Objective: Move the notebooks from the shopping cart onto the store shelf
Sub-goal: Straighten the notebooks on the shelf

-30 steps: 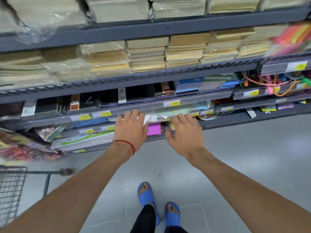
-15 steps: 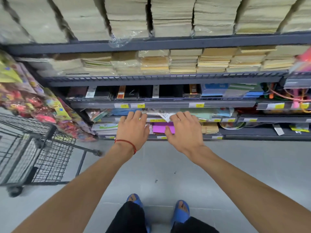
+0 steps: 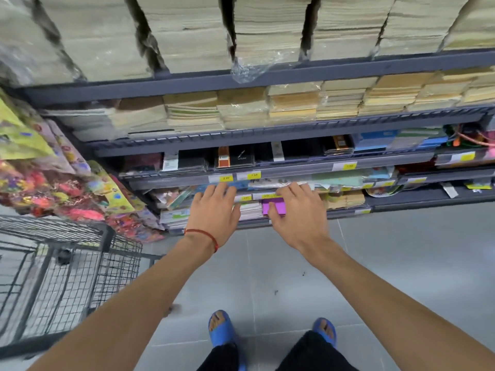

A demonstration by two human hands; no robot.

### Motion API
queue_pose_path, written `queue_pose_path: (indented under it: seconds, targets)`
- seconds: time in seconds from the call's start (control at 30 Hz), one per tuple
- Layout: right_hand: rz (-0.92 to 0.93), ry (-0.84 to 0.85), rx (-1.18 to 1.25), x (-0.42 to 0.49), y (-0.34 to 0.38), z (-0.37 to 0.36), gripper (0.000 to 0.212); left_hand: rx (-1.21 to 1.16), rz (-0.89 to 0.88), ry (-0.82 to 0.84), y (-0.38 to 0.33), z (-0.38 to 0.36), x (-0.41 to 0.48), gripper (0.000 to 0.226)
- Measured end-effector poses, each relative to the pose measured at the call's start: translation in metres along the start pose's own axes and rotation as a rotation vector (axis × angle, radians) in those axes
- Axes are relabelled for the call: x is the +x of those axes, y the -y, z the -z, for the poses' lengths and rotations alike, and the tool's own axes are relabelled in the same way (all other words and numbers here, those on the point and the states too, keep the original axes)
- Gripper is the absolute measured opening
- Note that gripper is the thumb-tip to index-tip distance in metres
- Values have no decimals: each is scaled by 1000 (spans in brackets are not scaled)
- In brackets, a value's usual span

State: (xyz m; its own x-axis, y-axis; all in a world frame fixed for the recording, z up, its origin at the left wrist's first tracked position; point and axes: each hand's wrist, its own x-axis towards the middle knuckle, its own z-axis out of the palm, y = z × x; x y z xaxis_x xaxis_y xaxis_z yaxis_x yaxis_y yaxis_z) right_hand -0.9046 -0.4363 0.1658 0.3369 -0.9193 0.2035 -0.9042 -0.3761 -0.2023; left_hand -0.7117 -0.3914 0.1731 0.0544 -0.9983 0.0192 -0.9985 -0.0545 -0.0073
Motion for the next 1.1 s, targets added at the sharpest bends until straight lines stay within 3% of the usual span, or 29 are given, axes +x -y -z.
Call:
queue_pose_path:
  seconds: [0.2,0.5,0.67,0.8,0.93,1.1]
  targets:
    - [-43,68,63,22,26,-27,29,-48,26,69,42,-21,21,35]
    - [-10,190,186,84,-1,-104,34,-314,210,116,48,-94,87,49]
    - [-28,256,218,118,-16,-156,50,-533,278,47,51,-150,130,74]
    - [-18,292,267,143,-17,-186,74,-567,275,-1,58,-181,158,85]
    - [-5,339,274,170,-13,-208,87,-576,269,-4,69,-193,179,79]
    - [-55,376,205,194,-11,-224,84,-572,300,35,78,-199,193,70]
